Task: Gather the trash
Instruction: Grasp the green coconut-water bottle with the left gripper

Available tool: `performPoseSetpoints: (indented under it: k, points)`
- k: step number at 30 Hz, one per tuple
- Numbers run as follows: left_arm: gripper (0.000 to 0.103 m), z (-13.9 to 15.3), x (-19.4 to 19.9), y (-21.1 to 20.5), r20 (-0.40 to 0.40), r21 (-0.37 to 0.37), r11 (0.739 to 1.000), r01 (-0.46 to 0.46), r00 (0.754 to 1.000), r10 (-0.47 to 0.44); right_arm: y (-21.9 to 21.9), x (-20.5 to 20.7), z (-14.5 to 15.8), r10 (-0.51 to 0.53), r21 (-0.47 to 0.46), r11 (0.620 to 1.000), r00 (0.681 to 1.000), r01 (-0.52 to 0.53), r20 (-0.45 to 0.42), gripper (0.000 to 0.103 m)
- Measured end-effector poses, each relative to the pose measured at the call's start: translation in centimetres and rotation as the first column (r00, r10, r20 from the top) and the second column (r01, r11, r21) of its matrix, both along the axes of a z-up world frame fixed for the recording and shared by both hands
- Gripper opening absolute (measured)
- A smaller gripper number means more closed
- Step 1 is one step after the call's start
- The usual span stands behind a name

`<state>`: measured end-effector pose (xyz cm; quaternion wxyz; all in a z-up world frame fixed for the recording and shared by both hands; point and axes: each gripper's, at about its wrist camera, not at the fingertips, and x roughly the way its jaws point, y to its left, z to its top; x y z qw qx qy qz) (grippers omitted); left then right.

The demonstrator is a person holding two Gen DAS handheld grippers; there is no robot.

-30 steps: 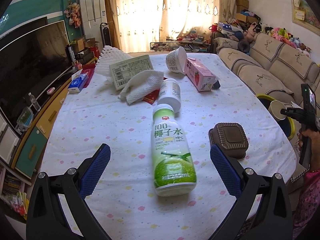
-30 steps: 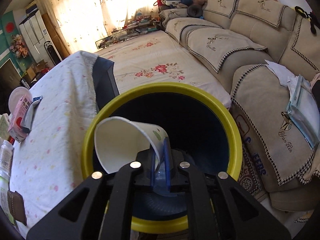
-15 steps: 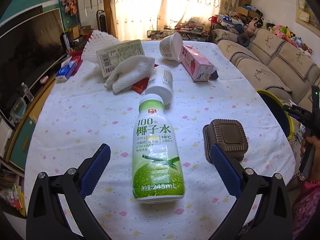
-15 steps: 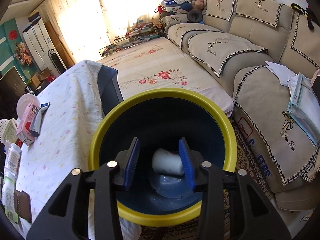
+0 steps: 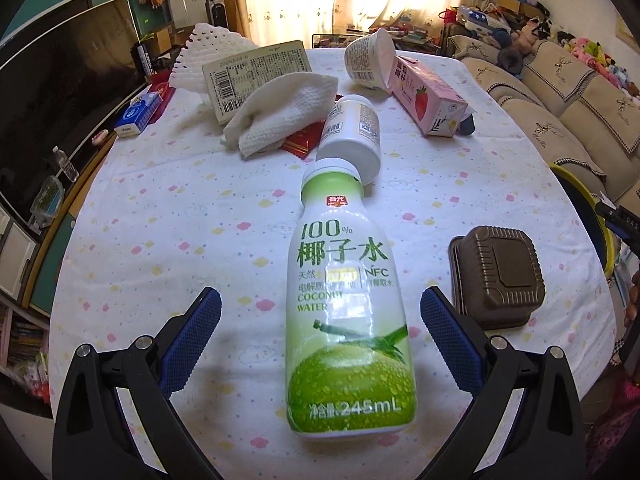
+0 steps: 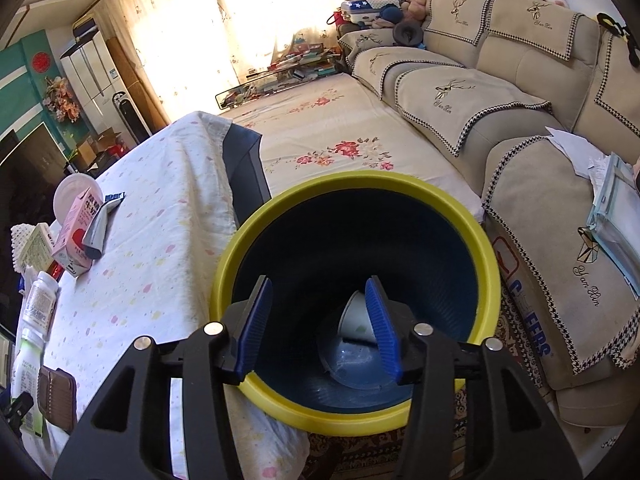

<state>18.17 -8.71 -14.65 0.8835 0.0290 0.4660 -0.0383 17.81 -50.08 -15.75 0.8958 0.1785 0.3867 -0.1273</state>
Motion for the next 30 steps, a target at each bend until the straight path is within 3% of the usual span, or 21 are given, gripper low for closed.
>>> performPoseSetpoints:
  k: [2, 11, 13, 21, 30]
  points:
    - [0.097, -0.1, 0.6, 0.2, -0.009, -0.001, 1.000, -0.006, 1.000, 0.006, 0.2, 0.0, -0.1, 0.007, 0.002, 1.000, 1.000, -0.007, -0.003, 0.047]
    - [0.063, -0.7, 2.0, 0.2, -0.073, -0.010, 1.000, -0.004, 0.997, 0.004, 0.8, 0.1, -0.5, 0.024, 0.009, 1.000, 1.000, -0.024, -0.012, 0.048]
    - [0.052, -0.7, 2.0, 0.3, -0.081, -0.024, 1.000, -0.002, 0.997, 0.000, 0.8, 0.1, -0.5, 0.027, 0.011, 1.000, 1.000, -0.027, -0.013, 0.048]
    - [0.051, -0.1, 0.8, 0.6, -0.074, -0.041, 0.999, 0.016, 0.997, -0.019, 0.9, -0.4, -0.8, 0.036, 0.026, 0.999, 0.999, -0.035, -0.014, 0.048]
    - [0.051, 3.3, -1.2, -1.1, -0.006, -0.060, 0.993, 0.097, 0.995, -0.097, 0.5, -2.8, 0.4, 0.027, 0.022, 0.999, 0.999, -0.028, 0.026, 0.048]
